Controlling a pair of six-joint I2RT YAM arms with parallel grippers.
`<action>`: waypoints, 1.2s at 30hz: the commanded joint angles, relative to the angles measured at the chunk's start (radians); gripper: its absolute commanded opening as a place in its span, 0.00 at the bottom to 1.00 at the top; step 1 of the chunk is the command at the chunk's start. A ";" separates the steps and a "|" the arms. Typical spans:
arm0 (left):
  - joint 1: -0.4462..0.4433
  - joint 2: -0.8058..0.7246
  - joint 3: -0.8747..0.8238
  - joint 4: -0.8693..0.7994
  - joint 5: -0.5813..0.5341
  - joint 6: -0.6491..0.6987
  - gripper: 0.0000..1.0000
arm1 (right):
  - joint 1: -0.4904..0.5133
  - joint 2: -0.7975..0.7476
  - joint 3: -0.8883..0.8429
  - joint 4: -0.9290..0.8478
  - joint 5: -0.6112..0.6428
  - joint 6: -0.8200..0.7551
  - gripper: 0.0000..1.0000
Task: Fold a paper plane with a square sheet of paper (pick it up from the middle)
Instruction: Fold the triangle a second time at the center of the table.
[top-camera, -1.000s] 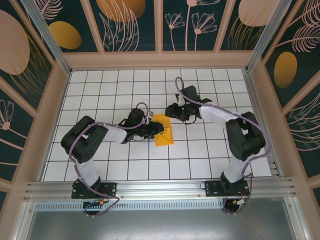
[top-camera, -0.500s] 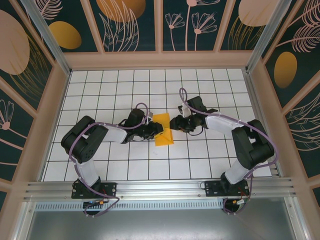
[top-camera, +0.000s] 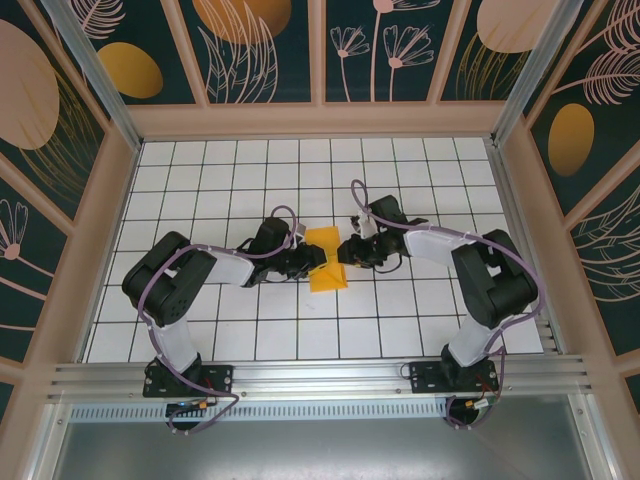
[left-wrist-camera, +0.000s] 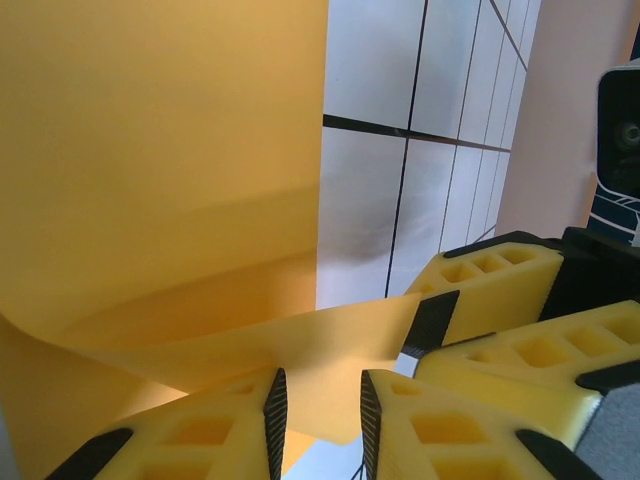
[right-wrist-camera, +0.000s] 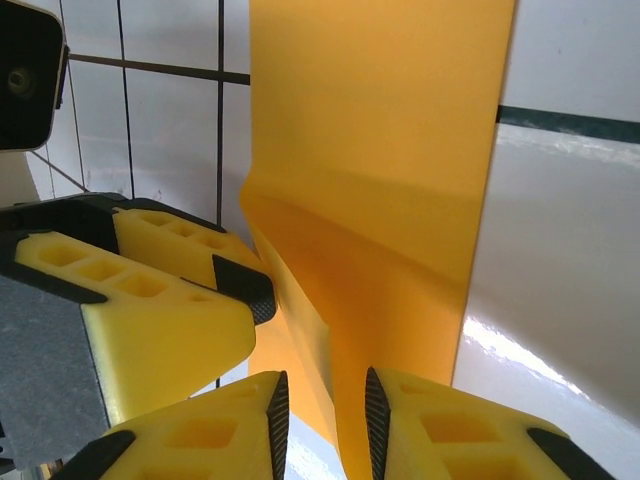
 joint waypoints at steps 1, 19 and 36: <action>-0.004 0.011 0.025 -0.008 0.002 0.004 0.29 | 0.009 0.027 0.033 0.025 -0.013 -0.022 0.26; -0.004 0.021 0.067 -0.003 0.048 0.025 0.30 | 0.007 0.077 0.033 0.030 0.074 -0.014 0.11; -0.004 0.051 0.080 -0.008 0.066 0.035 0.29 | 0.007 0.111 0.050 0.031 0.083 -0.029 0.11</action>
